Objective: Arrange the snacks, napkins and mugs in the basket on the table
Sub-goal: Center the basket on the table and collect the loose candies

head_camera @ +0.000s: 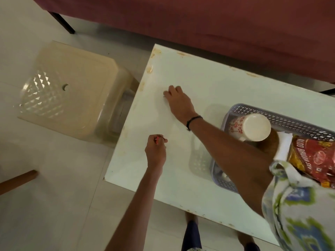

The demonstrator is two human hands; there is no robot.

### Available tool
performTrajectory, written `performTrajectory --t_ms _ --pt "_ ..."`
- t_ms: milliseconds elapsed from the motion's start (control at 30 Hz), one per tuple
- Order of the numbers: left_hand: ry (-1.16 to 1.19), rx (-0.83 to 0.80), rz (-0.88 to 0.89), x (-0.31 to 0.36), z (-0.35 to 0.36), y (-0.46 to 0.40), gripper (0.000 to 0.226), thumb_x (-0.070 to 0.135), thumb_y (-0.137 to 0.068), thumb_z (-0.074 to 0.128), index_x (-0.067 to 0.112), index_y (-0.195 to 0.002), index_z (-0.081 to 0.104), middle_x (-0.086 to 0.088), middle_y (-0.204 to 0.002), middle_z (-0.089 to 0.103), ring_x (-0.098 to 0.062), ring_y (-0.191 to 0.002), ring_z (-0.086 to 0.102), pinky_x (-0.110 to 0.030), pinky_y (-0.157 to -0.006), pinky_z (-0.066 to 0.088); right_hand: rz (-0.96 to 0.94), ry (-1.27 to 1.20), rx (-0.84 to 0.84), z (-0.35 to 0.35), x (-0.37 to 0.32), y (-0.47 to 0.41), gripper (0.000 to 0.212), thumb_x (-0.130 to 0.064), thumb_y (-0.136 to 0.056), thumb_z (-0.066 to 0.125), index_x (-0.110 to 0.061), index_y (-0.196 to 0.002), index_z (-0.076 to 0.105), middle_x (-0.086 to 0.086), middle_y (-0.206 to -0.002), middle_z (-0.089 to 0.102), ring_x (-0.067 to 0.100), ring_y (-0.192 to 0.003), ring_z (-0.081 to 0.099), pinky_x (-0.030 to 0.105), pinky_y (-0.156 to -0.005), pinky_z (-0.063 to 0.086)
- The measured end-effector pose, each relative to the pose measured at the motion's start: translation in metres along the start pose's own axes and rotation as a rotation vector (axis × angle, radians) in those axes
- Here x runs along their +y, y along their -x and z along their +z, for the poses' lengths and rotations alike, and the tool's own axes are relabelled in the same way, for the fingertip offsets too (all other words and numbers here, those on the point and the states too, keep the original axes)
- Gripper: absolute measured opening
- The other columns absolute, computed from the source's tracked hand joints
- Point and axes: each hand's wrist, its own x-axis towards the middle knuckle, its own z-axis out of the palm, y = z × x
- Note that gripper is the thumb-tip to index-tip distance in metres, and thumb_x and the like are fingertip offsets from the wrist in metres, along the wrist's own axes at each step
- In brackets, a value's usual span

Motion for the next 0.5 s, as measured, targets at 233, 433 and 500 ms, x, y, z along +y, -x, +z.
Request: performTrajectory --t_ms 233,433,500 --pt "0.180 -0.119 -0.051 0.023 0.015 0.023 0.016 0.008 -0.093 0.044 0.012 -0.107 0.048 0.002 -0.088 0.058 -0.009 -0.072 0.055 -0.017 -0.067 0.045 0.481 -0.778 -0.172 -0.040 -0.001 0.088 0.015 -0.024 -0.096 0.047 -0.013 -0.104 0.054 0.004 -0.083 0.069 0.020 -0.070 0.066 0.031 -0.064 0.052" --pt "0.208 -0.330 0.115 0.043 0.056 0.078 0.018 0.007 -0.095 0.047 -0.002 -0.109 0.056 -0.010 -0.095 0.066 -0.018 -0.089 0.066 -0.024 -0.086 0.055 0.680 -1.201 -0.044 -0.107 0.032 0.173 0.015 -0.027 -0.094 0.054 -0.013 -0.101 0.056 -0.003 -0.067 0.064 0.008 -0.054 0.059 0.018 -0.048 0.046" --pt "0.142 -0.382 0.197 0.048 0.080 0.105 0.015 0.010 -0.095 0.050 -0.002 -0.096 0.059 -0.003 -0.080 0.065 -0.014 -0.078 0.065 -0.023 -0.077 0.054 0.714 -1.238 0.025 -0.122 0.053 0.202 0.012 -0.023 -0.095 0.053 -0.013 -0.102 0.056 -0.001 -0.072 0.066 0.009 -0.058 0.061 0.021 -0.054 0.051"
